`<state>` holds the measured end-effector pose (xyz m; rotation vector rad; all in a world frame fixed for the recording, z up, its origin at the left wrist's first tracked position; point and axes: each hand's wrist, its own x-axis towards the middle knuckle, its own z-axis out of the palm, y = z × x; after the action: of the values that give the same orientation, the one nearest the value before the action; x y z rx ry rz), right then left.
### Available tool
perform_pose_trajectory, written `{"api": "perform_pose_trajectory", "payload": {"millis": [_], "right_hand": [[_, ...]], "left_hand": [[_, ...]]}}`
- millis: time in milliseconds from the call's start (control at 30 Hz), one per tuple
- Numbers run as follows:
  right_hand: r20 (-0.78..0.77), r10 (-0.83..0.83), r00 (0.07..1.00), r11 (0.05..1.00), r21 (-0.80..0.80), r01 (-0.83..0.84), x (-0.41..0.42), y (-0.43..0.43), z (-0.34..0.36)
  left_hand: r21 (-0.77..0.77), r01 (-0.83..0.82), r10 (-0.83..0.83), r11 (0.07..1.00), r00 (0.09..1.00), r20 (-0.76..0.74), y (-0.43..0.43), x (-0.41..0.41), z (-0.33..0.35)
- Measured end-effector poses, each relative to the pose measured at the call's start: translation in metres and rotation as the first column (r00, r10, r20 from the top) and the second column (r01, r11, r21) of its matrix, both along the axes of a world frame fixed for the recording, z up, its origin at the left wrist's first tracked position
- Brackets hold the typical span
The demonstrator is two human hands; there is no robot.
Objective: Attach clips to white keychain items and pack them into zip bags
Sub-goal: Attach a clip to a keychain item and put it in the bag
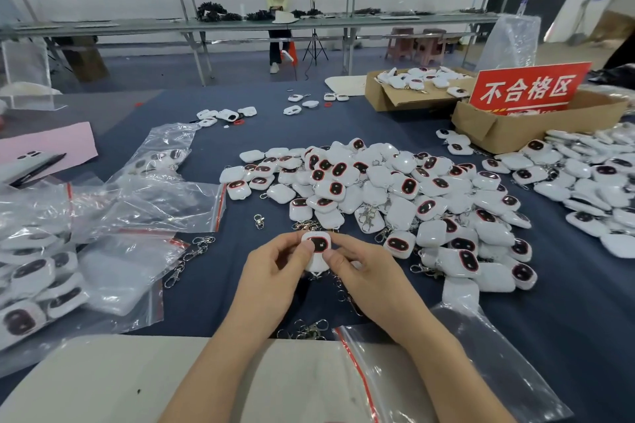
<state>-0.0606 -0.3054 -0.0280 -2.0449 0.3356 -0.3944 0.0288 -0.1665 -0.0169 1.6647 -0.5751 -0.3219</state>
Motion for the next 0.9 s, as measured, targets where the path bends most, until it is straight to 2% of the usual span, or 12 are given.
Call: {"api": "perform_pose_trajectory", "payload": {"millis": [367,667,900], "right_hand": [[0.035,-0.011,0.999,0.999,0.042,0.01,-0.0039,-0.001,0.0032],[-0.02,-0.064,0.998,0.993,0.095,0.066,-0.0012,-0.0033,0.0047],[0.029,-0.071,0.997,0.992,0.11,0.068,0.0005,-0.004,0.0023]], "left_hand": [[-0.017,0.015,-0.015,1.0,1.0,-0.006,0.0017,-0.0044,0.0029],[-0.031,0.032,-0.033,0.999,0.999,-0.009,0.0011,-0.0054,0.0034],[-0.03,0.063,-0.063,0.998,0.998,0.005,0.001,-0.0061,0.003]]}}
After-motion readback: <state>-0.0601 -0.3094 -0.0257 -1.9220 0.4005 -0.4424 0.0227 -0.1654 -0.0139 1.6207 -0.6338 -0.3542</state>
